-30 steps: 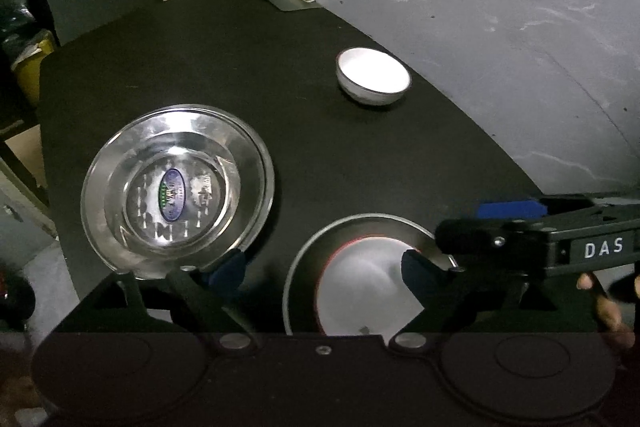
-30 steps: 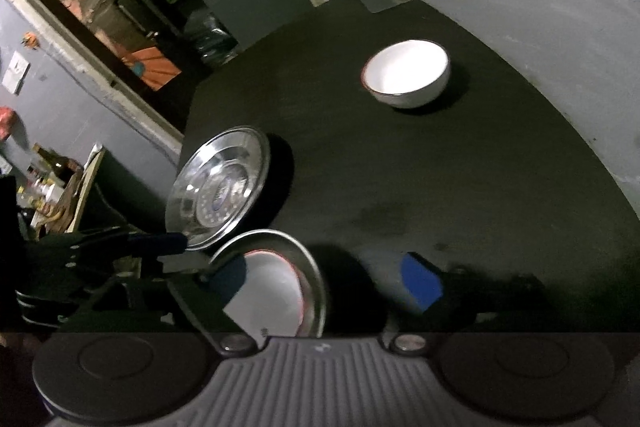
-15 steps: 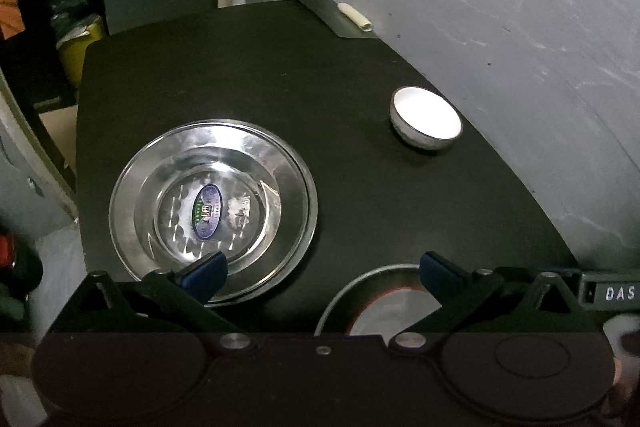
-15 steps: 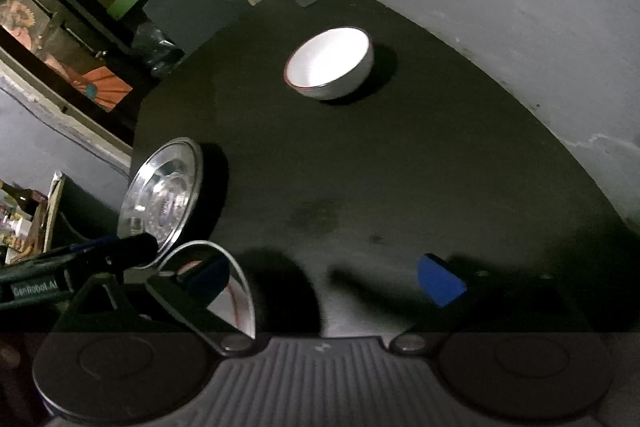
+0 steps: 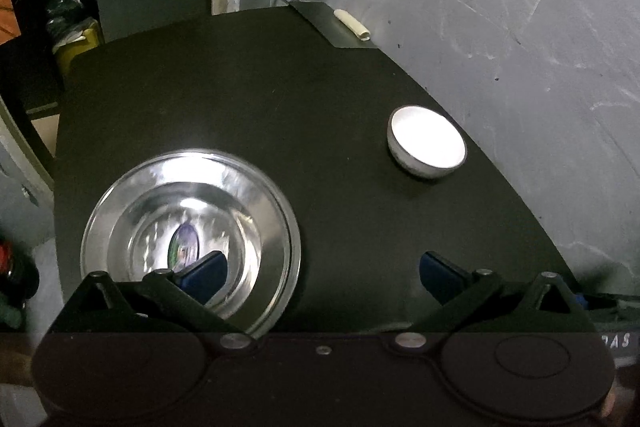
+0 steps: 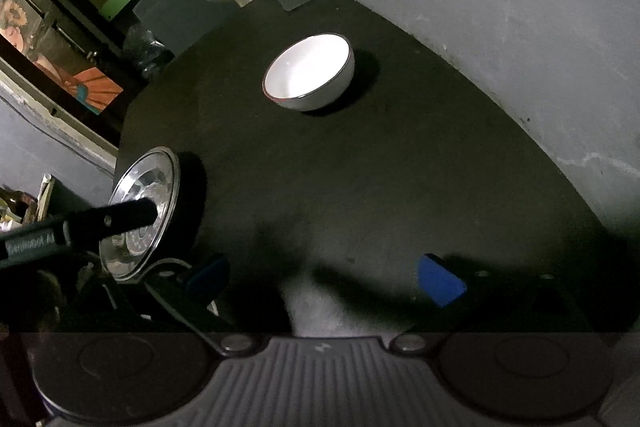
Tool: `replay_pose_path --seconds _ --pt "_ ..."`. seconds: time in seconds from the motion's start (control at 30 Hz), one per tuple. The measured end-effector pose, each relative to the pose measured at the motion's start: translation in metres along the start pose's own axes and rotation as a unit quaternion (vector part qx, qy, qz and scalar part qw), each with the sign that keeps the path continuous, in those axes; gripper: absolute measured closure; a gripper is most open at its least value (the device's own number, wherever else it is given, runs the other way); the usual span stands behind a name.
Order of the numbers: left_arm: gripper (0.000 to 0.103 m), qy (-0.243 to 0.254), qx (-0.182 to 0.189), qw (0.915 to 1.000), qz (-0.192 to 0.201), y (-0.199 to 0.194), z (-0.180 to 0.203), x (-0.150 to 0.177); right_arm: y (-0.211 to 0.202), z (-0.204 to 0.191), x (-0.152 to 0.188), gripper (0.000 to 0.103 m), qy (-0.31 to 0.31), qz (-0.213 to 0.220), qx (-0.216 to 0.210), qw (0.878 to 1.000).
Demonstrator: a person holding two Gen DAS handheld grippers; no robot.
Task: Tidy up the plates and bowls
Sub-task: 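Move both grippers to the second red-rimmed white bowl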
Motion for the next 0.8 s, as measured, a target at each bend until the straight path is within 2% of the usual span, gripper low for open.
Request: replay_pose_path --seconds 0.37,0.63,0.73,0.8 --pt "0.001 0.023 -0.012 0.9996 0.015 0.039 0.015 -0.044 0.013 0.012 -0.026 0.0 0.007 0.045 0.005 0.999" --pt "0.001 0.07 -0.014 0.9967 0.04 0.064 0.032 -0.09 0.032 0.02 -0.058 0.0 0.018 0.067 -0.002 0.998" --pt "0.001 0.083 -0.008 0.996 0.031 0.078 0.038 -0.102 0.041 0.021 -0.07 0.0 0.019 0.072 -0.002 0.997" --pt "0.001 0.093 0.0 0.9956 0.011 0.088 0.041 -0.107 0.045 0.021 -0.078 0.0 0.017 0.081 -0.002 0.997"
Point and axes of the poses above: each gripper's, at about its wrist camera, not at the fingertips, and y roughly the way its jaws point, z to its right, x to its underside, the point moved 3 cm from there along y, roughly the way its jaws point, and after that the axes turned 3 degrees about -x, right-handed, at the moved point
